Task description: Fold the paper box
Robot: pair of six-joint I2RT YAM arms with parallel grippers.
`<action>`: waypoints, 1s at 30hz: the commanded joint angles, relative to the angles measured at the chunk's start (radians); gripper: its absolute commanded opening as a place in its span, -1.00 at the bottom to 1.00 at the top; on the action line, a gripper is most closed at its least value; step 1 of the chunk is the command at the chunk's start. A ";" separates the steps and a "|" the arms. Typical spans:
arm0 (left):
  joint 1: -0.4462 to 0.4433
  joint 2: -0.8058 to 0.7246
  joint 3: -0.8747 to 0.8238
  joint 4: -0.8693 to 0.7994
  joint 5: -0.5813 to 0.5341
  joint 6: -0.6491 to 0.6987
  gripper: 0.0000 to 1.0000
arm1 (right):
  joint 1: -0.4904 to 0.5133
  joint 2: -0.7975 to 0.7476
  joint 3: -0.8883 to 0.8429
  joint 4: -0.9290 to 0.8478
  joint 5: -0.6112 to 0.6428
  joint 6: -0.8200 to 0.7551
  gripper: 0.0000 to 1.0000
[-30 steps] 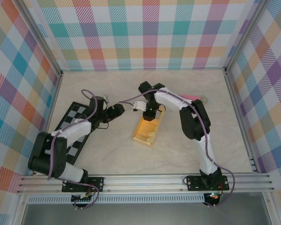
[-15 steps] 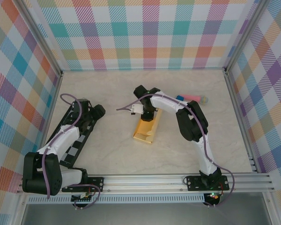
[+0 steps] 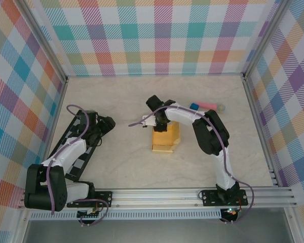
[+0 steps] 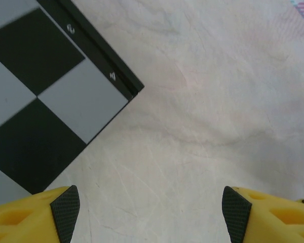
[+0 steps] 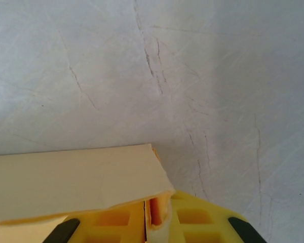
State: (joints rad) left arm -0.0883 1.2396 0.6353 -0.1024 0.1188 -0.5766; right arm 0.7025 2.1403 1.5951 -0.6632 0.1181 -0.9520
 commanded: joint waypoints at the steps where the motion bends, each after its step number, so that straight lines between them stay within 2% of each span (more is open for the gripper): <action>1: 0.016 0.002 -0.001 0.052 0.056 0.000 0.53 | 0.012 -0.093 -0.101 0.058 -0.174 -0.204 -0.70; 5: 0.016 0.009 0.009 0.043 0.054 0.012 0.54 | 0.026 -0.096 -0.109 0.049 -0.136 -0.288 -0.69; 10: 0.016 0.007 0.007 0.028 0.029 0.010 0.54 | 0.045 -0.078 -0.134 0.100 -0.039 -0.300 -0.63; 15: 0.016 -0.002 -0.006 0.027 0.001 0.007 0.54 | 0.050 -0.074 -0.266 0.321 0.035 -0.340 -0.62; 18: 0.015 -0.005 -0.012 0.026 -0.010 -0.005 0.54 | 0.053 -0.069 -0.296 0.389 0.075 -0.350 -0.61; 20: 0.016 -0.009 -0.013 0.025 -0.010 -0.007 0.54 | 0.055 -0.081 -0.294 0.394 0.072 -0.349 -0.59; 24: 0.016 -0.012 -0.007 0.015 -0.012 -0.008 0.54 | 0.054 -0.114 -0.271 0.365 0.049 -0.356 -0.39; 30: 0.015 -0.009 -0.002 0.019 0.001 -0.011 0.54 | 0.055 -0.153 -0.182 0.213 0.005 -0.372 -0.27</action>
State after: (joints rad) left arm -0.0883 1.2415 0.6350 -0.0769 0.1188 -0.5804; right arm 0.7563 2.0258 1.3682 -0.3534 0.1535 -1.2999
